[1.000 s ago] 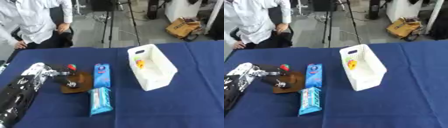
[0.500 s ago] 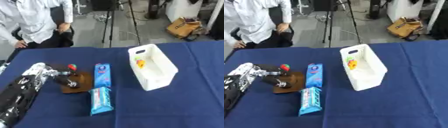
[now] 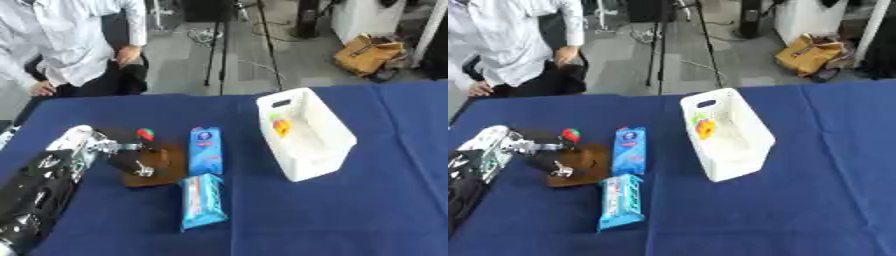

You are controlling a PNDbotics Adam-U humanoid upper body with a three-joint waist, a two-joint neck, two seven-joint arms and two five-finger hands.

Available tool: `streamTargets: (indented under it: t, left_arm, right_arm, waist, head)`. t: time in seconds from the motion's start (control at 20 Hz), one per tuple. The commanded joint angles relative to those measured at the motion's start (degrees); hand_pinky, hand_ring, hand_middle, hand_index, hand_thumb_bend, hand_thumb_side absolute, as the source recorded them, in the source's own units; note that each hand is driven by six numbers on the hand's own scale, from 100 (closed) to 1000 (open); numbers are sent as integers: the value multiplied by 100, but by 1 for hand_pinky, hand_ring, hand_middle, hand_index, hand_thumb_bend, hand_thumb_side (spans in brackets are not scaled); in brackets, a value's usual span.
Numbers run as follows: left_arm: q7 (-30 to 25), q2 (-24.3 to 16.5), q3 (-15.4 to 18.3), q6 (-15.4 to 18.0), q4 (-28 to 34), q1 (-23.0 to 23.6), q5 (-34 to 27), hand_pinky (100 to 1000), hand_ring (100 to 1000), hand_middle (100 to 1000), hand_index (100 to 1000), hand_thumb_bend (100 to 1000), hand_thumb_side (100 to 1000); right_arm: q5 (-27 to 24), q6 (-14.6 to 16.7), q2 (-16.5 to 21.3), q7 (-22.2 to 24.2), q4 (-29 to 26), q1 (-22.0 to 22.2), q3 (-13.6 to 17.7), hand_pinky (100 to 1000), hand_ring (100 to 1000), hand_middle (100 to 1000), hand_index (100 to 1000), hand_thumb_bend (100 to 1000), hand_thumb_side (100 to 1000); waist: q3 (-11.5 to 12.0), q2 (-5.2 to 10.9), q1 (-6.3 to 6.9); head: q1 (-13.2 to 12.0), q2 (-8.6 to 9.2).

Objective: Pick up objects on the table and place them in the box.

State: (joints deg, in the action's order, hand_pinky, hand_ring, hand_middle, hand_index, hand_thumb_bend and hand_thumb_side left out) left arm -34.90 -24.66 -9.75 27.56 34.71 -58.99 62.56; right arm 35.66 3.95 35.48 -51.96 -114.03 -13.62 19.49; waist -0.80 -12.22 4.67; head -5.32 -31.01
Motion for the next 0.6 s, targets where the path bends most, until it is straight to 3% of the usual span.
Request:
streamTargets:
  t: [0.05, 0.2, 0.45, 0.6]
  left_arm:
    - [-112, 14, -26, 51, -28, -74, 55, 653, 733, 863, 1000, 437, 841]
    - [-68, 41, -36, 32, -47, -65, 81, 617, 705, 839, 1000, 441, 827]
    - [-8, 76, -37, 5, -100, -76, 170, 517, 628, 793, 1000, 380, 672]
    - [31, 91, -19, -18, -117, -83, 171, 469, 600, 770, 1000, 373, 682]
  right_arm:
    - [-58, -18, 80, -1, -56, -66, 95, 795, 804, 773, 671, 100, 829]
    - [-59, -19, 67, -1, -56, -60, 114, 795, 803, 773, 670, 100, 829]
    - [-66, -13, 70, -1, -56, -67, 141, 795, 802, 771, 666, 100, 830]
    - [-71, -17, 57, -1, -56, -60, 160, 794, 802, 770, 664, 100, 829]
  waist:
    - [-22, 59, -27]
    - [-34, 55, -26]
    - [-46, 59, -27]
    - [-44, 61, -22]
  head:
    - [-22, 26]
    - [-25, 30]
    - [-38, 32]
    - [-44, 37]
